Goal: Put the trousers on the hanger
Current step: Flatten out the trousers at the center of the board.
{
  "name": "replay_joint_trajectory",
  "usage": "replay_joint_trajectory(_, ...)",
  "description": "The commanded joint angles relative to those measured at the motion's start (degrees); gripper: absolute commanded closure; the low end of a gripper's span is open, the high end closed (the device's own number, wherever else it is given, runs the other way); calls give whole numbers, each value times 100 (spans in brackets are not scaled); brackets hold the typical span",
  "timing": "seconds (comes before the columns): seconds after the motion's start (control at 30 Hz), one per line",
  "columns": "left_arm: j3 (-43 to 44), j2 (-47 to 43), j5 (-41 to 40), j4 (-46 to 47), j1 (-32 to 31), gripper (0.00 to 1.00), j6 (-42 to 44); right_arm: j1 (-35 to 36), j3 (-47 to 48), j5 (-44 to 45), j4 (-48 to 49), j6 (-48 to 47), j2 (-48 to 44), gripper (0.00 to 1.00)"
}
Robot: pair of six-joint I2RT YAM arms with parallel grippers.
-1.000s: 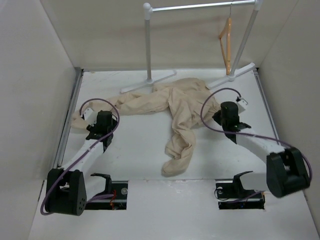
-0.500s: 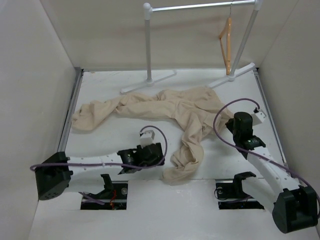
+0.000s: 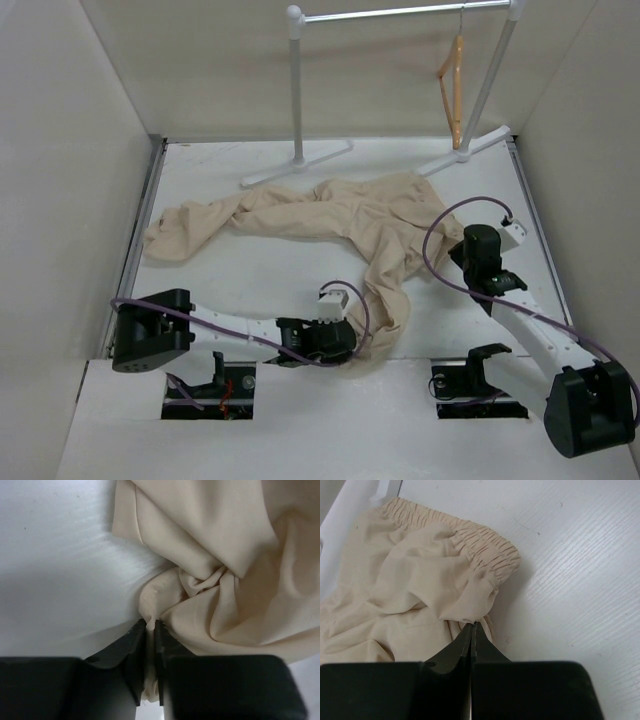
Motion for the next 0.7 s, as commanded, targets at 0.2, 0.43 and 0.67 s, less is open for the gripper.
replay_joint_trajectory(0.2,-232,-3692,-1365,-1678,2105,98,121,22,-109,4,73,-70,-384,99)
replay_joint_trajectory(0.43,883,-5850,-3063,-3965,4935,97,841,382,-65,48,-910,-96,-1622,99)
replay_joint_trajectory(0.67,1534,-5615,-2934,-4047,7028,95,1905,594,5,179,-2282,-211,-3291,100)
